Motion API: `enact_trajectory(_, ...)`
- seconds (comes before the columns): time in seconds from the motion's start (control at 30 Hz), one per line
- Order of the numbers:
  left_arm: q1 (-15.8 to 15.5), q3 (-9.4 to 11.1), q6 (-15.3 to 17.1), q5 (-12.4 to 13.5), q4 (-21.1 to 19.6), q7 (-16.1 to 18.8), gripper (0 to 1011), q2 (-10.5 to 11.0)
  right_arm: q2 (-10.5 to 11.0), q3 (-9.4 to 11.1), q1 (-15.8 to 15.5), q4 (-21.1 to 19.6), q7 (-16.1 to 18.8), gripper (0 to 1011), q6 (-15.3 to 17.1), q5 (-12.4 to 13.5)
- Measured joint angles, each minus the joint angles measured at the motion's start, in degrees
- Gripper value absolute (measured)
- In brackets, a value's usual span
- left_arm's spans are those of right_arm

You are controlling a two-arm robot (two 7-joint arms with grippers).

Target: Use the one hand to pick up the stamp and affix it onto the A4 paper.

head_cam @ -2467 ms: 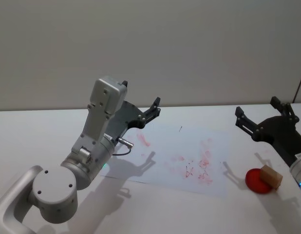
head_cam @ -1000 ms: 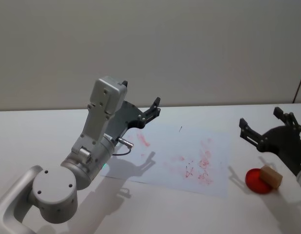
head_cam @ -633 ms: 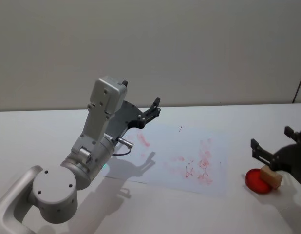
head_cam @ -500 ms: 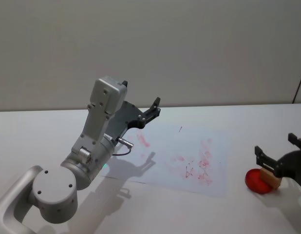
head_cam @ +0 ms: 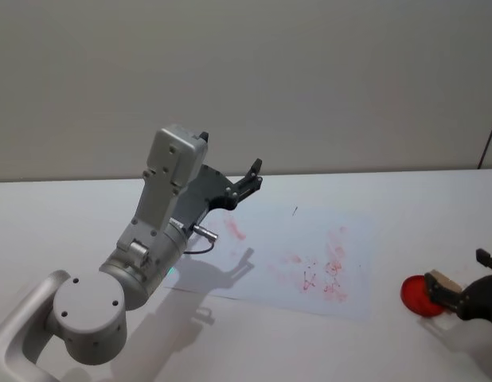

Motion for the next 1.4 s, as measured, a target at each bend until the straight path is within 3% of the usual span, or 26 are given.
enact_trajectory(0.57, 0.0, 0.0, 0.0, 0.0, 0.0, 0.0, 1001, 0.0, -0.6, -1.0, 1.9, 3.0, 3.1, 987, 3.9, -3.8)
enact_trajectory(0.8, 0.0, 0.0, 0.0, 0.0, 0.0, 0.0, 1001, 0.0, -0.9, -1.3, 2.5, 3.8, 3.8, 831, 4.6, -4.7)
enact_trajectory(1.4, 0.0, 0.0, 0.0, 0.0, 0.0, 0.0, 1001, 0.0, -1.3, -1.6, 3.1, 4.5, 4.4, 260, 5.2, -5.6)
